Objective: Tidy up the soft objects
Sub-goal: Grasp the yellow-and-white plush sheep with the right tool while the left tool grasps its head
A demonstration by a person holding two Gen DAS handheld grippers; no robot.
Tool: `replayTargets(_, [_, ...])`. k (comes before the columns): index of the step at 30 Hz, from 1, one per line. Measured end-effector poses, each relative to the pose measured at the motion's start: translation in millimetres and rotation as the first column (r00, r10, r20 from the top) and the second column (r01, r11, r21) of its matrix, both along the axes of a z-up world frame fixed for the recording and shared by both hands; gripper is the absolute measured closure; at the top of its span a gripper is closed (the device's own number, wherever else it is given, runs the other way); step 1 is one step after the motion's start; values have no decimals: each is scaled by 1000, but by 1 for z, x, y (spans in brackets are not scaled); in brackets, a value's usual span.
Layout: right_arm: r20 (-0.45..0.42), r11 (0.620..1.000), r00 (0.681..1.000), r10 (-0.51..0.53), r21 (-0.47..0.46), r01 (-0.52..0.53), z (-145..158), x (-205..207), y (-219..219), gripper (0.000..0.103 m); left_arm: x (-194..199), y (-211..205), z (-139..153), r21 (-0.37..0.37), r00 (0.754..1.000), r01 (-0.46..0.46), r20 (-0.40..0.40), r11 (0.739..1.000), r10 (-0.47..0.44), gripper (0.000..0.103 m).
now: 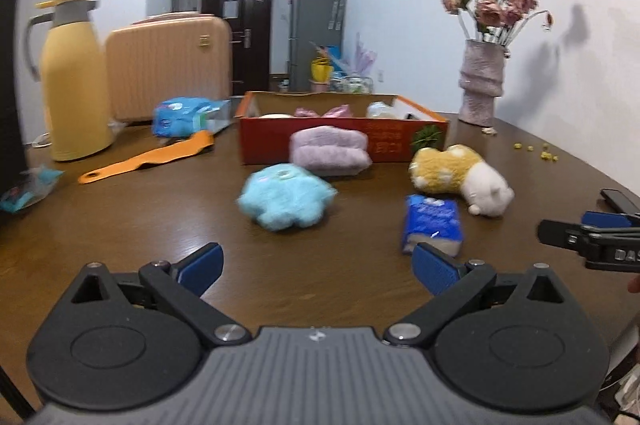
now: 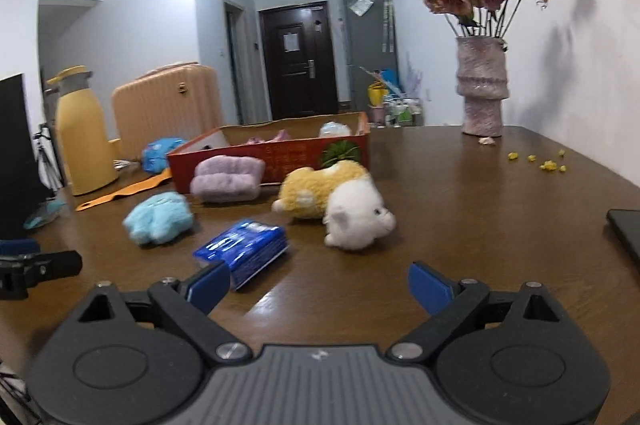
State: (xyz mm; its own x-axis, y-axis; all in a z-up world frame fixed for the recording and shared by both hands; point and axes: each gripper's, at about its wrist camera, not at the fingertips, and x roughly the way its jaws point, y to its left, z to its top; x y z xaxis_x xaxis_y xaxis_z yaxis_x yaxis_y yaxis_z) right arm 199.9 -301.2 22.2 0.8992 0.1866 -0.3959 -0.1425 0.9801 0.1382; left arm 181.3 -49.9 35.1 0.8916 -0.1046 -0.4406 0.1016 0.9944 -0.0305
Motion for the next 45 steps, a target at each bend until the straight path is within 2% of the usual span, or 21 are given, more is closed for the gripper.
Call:
replayTargets(5, [-7, 1000, 1000, -4, 16, 4, 5, 30, -9, 15, 38, -32, -1, -15, 996, 90, -16, 996, -90, 0])
replayTargets(7, [-18, 1000, 1000, -2, 5, 2, 6, 47, -11, 22, 57, -40, -2, -27, 994, 108, -30, 994, -109, 1])
replayTargets(10, [-32, 1000, 999, -4, 8, 4, 7, 77, -15, 29, 88, -51, -1, -47, 987, 147, -52, 988, -149, 15])
replayTargets(12, [-42, 1000, 999, -7, 3, 7, 6, 97, -15, 29, 108, -58, -2, -59, 980, 186, -55, 981, -189, 18])
replayTargets(16, [-70, 999, 998, 3, -34, -5, -1, 132, -10, 33, 133, -77, -14, -35, 949, 289, -117, 957, -291, 20])
replayTargets(18, [-92, 999, 996, -7, -34, 4, -5, 144, -9, 45, 136, -80, -22, -33, 933, 321, -164, 947, -322, 31])
replayTargets(19, [-108, 1000, 994, -17, -23, 15, -7, 149, -10, 47, 135, -79, -24, -49, 922, 338, -182, 940, -341, 37])
replayTargets(21, [-156, 1000, 988, -20, 21, 23, -8, 154, -10, 48, 128, -74, -26, -133, 894, 378, -206, 916, -399, 36])
replayTargets(23, [-210, 993, 976, 56, 111, -33, -1, 152, -5, 47, 121, -65, -25, -214, 853, 434, -215, 875, -476, 28])
replayTargets(24, [-191, 981, 974, 126, 169, -94, 5, 147, -3, 47, 118, -58, -24, -244, 848, 436, -212, 866, -487, 24])
replayTargets(26, [-135, 950, 961, 243, 234, -207, 16, 139, 3, 43, 115, -43, -19, -268, 864, 407, -197, 873, -464, 21])
replayTargets(28, [-98, 935, 949, 299, 230, -271, 23, 137, 8, 43, 119, -31, -15, -261, 890, 370, -175, 892, -421, 21])
replayTargets(30, [-72, 937, 954, 293, 222, -271, 25, 142, 7, 43, 130, -25, -12, -256, 918, 317, -159, 913, -363, 21])
replayTargets(32, [-74, 959, 973, 220, 198, -202, 23, 155, 1, 43, 144, -28, -8, -264, 929, 300, -140, 917, -344, 21])
replayTargets(35, [-79, 985, 990, 113, 139, -101, 19, 185, -9, 41, 164, -49, -3, -256, 916, 340, -126, 905, -380, 21])
replayTargets(37, [-97, 987, 989, 112, 123, -100, 15, 206, -14, 41, 175, -70, -6, -240, 887, 403, -133, 883, -441, 21])
replayTargets(38, [-107, 986, 987, 116, 130, -102, 13, 216, -15, 41, 179, -81, -10, -204, 883, 407, -162, 890, -440, 25])
replayTargets(39, [-115, 984, 985, 129, 134, -114, 12, 224, -15, 41, 183, -89, -15, -168, 882, 402, -191, 900, -430, 30])
replayTargets(40, [-127, 981, 980, 150, 139, -132, 9, 231, -15, 42, 186, -93, -19, -147, 885, 392, -211, 908, -416, 42])
replayTargets(43, [-182, 974, 969, 168, 182, -134, -2, 233, -20, 55, 191, -73, -26, -199, 889, 344, -245, 918, -386, 43])
replayTargets(45, [-189, 964, 965, 182, 227, -138, -1, 222, -25, 63, 185, -52, -22, -213, 915, 291, -223, 933, -337, 43])
